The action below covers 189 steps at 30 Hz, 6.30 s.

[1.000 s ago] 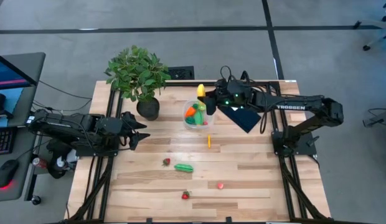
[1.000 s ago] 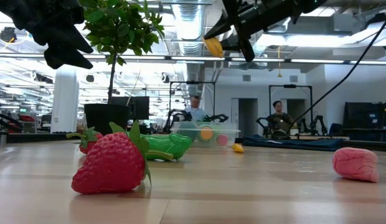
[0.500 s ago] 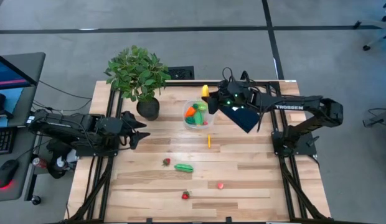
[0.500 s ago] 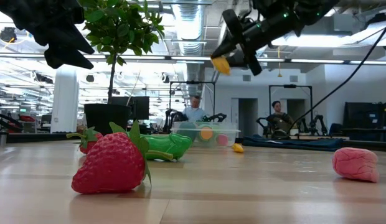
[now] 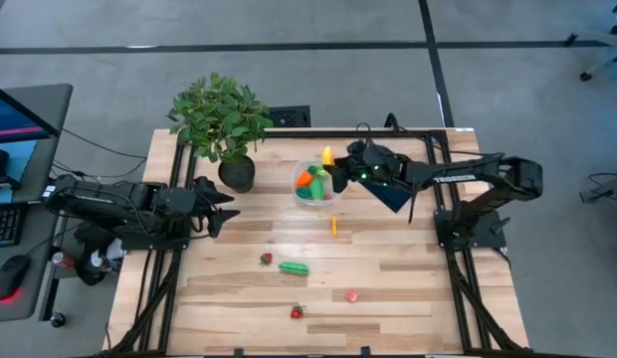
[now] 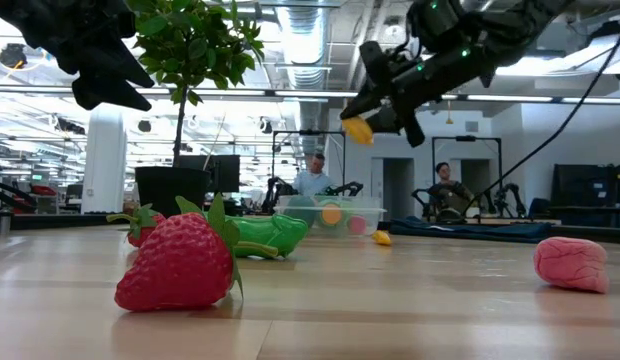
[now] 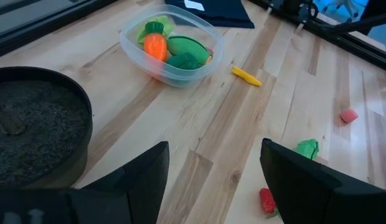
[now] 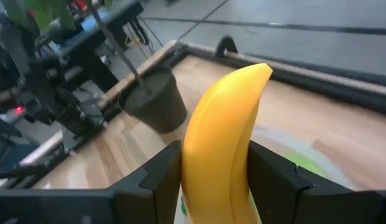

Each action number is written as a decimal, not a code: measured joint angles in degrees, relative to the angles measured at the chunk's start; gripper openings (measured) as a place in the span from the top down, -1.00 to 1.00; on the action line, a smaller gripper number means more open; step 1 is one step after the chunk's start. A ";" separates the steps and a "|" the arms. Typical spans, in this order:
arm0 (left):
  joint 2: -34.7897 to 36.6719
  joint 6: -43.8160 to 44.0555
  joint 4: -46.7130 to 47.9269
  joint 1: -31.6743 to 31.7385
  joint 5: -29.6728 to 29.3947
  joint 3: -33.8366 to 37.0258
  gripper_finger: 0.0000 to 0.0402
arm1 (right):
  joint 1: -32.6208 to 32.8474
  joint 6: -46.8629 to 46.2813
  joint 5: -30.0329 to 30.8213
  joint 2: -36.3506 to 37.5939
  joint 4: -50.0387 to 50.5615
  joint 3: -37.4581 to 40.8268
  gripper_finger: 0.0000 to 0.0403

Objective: Pick and placing Produce into tupperware
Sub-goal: Put the yellow banana into the transparent bin, then put the top red strawberry into the transparent bin

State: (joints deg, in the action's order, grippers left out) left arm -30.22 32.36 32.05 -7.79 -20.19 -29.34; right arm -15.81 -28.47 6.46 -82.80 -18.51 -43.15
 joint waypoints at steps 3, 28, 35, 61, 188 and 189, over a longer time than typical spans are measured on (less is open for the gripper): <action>-0.15 0.00 -0.31 0.00 -0.04 0.00 -0.20 | 0.86 -0.54 -0.31 -4.23 -4.21 -0.01 0.20; -0.15 -0.03 -0.68 0.00 -2.16 -0.02 -0.20 | 1.05 -1.44 -0.39 -12.91 -0.52 -0.95 0.22; -0.15 -0.11 -0.65 0.00 -3.17 -0.02 -0.20 | 1.05 -1.44 -0.11 -12.91 0.64 -0.95 0.13; -0.43 -0.82 -3.64 0.00 0.20 -0.02 -0.20 | 7.05 2.03 -2.14 8.44 24.00 -0.93 -0.19; -68.05 -18.06 -60.06 10.49 -3.18 -18.51 0.24 | 43.17 -17.02 10.57 18.90 49.84 -0.93 -0.19; -69.37 -17.62 -60.24 10.81 -3.22 -19.43 0.24 | 43.17 -17.32 10.71 18.90 49.82 -0.93 -0.19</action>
State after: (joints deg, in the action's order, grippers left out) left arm -99.59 14.74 -28.19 3.02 -23.41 -48.77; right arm 27.35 -45.79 17.17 -63.90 31.31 -44.07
